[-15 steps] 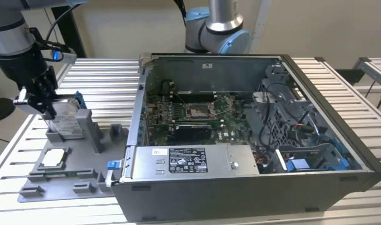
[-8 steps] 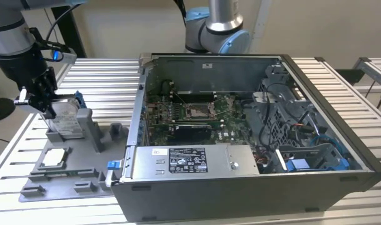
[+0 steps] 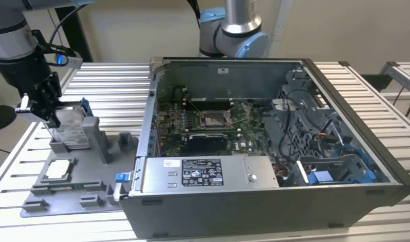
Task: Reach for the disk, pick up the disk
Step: 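Pick up the disk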
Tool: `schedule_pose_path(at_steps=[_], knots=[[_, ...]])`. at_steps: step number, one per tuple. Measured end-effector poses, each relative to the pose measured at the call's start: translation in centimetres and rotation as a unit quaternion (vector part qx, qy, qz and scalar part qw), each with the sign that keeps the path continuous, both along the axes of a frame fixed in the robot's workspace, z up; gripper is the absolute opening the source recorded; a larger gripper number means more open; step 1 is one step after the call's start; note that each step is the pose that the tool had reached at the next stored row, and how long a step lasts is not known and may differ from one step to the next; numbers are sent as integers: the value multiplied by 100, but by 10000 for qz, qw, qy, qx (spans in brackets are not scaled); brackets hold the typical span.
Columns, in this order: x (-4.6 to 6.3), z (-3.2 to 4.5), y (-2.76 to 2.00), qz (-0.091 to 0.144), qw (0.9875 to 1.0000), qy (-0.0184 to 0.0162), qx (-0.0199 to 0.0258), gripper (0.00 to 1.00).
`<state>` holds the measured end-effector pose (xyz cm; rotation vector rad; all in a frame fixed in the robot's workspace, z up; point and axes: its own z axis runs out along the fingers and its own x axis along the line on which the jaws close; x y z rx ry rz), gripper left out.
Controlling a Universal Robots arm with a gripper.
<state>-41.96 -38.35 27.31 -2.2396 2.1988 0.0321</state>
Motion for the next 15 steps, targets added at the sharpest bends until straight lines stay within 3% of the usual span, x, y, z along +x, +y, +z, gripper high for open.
schedule_pose_path(at_steps=[3,5,15], knots=[[0,1,0,1,10000,1,0,0],[-1,2,0,0,10000,2,58,0],[-1,1,0,0,10000,1,75,0]])
